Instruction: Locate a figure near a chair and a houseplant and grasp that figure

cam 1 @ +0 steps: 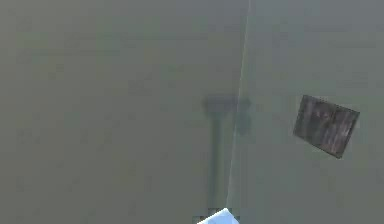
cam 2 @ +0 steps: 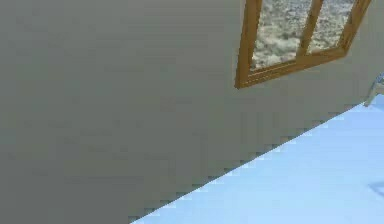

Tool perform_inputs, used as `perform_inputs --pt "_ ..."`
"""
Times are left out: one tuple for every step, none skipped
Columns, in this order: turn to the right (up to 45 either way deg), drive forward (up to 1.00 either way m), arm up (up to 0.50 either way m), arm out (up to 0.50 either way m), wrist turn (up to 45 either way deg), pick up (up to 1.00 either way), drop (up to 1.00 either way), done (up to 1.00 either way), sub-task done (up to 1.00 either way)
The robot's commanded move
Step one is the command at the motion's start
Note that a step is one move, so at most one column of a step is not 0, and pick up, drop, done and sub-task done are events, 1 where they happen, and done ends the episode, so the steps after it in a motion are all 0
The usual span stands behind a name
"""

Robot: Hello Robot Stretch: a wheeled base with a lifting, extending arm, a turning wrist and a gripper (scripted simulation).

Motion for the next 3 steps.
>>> perform_inputs --pt "-45.0 0.0 0.0 0.0 0.0 0.0 0.0 0.0 0.0" --pt "-45.0 0.0 0.0 0.0 0.0 0.0 0.0 0.0 0.0" --pt "-36.0 0.0 0.0 0.0 0.0 0.0 0.0 0.0 0.0"
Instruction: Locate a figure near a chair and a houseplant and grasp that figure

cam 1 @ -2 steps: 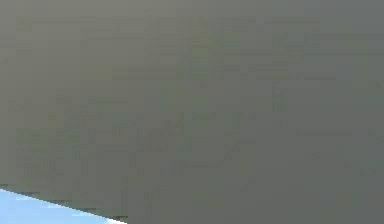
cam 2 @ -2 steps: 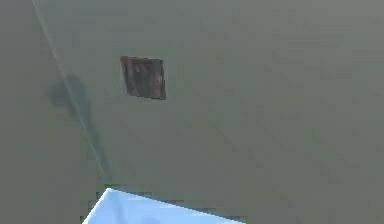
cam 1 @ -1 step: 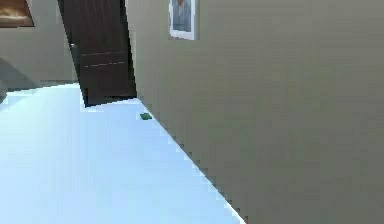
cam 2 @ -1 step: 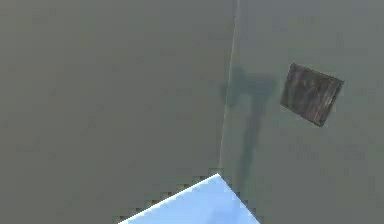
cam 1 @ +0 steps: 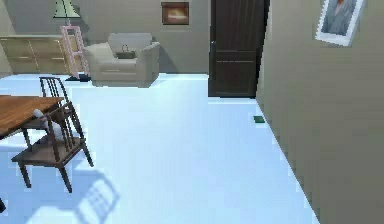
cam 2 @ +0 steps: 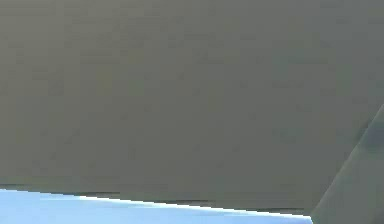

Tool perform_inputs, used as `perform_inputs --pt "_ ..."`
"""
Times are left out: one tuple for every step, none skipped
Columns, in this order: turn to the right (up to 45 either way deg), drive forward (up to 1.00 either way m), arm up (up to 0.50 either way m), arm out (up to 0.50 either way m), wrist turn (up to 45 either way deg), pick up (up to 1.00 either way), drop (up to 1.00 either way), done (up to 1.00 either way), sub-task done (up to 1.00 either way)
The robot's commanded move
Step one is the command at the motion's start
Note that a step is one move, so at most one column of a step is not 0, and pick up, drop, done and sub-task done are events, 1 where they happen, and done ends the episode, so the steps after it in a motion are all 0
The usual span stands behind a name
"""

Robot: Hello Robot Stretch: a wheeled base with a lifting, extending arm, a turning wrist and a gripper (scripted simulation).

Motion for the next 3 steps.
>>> perform_inputs --pt "0.0 1.0 0.0 0.0 0.0 0.0 0.0 0.0 0.0" --pt "0.0 1.0 0.0 0.0 0.0 0.0 0.0 0.0 0.0" --pt "-3.0 0.0 0.0 0.0 0.0 0.0 0.0 0.0 0.0"
